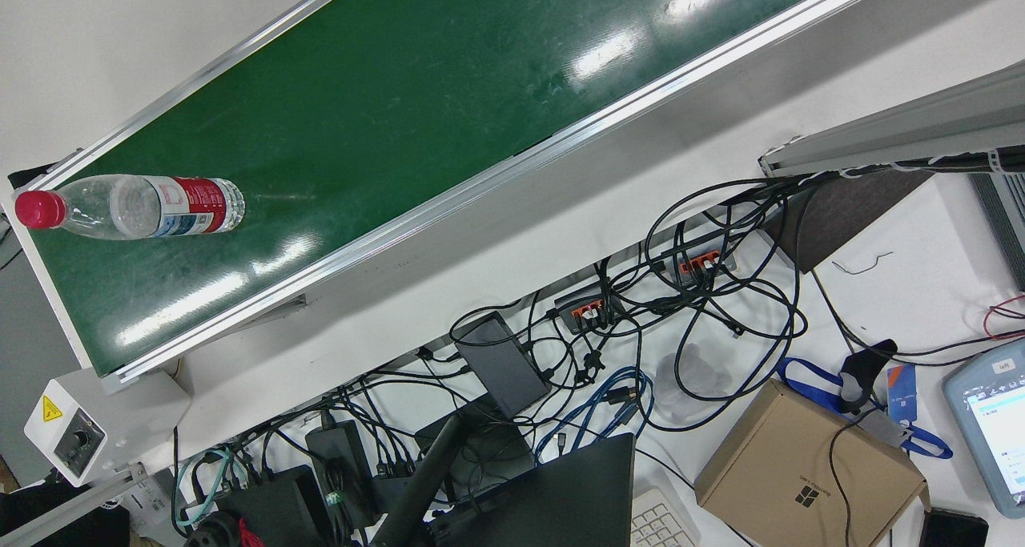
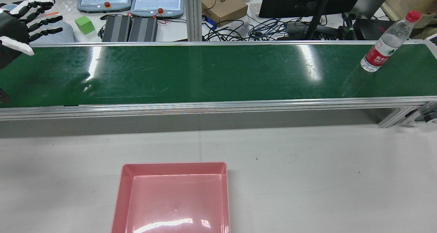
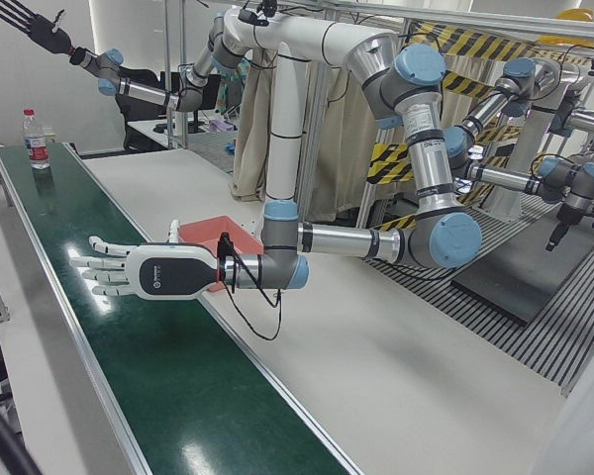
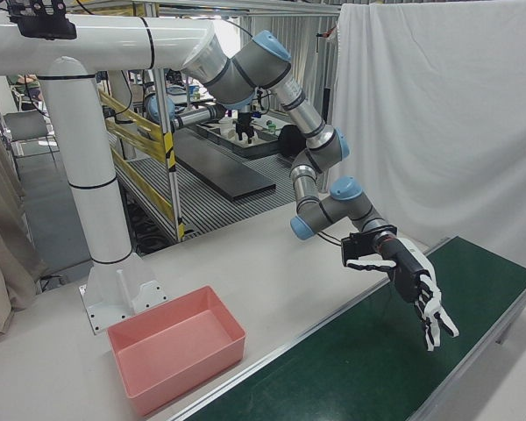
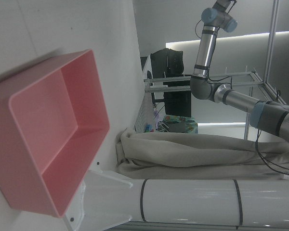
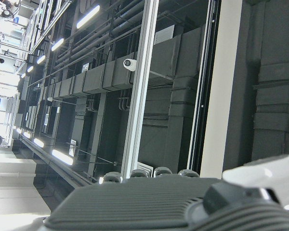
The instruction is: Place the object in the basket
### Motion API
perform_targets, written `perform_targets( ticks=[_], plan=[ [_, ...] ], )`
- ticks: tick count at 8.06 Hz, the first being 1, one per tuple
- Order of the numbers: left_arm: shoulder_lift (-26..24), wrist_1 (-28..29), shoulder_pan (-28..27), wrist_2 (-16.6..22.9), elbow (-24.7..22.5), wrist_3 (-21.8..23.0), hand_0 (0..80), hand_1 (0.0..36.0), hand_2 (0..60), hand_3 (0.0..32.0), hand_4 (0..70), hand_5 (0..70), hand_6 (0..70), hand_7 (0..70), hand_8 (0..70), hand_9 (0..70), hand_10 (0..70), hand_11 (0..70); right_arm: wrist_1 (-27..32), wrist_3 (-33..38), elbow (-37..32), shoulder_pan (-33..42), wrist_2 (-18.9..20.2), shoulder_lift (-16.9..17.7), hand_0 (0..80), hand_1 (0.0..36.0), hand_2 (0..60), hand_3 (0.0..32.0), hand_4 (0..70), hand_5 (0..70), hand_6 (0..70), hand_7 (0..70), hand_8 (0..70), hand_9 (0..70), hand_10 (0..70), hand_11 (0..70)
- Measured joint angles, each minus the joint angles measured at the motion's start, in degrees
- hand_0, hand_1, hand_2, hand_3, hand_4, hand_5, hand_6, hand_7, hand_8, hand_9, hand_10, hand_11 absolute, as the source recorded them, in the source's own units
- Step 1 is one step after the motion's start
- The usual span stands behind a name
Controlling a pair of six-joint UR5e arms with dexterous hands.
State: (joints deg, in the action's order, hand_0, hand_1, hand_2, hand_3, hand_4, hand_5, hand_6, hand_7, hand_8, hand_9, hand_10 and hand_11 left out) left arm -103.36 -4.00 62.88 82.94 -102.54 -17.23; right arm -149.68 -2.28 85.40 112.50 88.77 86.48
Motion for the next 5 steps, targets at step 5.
perform_targets(
  ticks=[5],
  plan=[
    [0.0, 0.6, 0.0, 0.0, 1.0, -0.1, 55.0, 6.1, 0.0, 12.4, 0.3, 29.2, 4.5, 3.2, 9.4, 10.4, 7.5, 12.4, 0.0, 0.0, -0.1, 0.0, 0.0, 0.0, 0.0, 0.0, 0.0, 0.0, 0.0, 0.0, 0.0, 0.0, 0.0, 0.0, 0.0, 0.0]
  ],
)
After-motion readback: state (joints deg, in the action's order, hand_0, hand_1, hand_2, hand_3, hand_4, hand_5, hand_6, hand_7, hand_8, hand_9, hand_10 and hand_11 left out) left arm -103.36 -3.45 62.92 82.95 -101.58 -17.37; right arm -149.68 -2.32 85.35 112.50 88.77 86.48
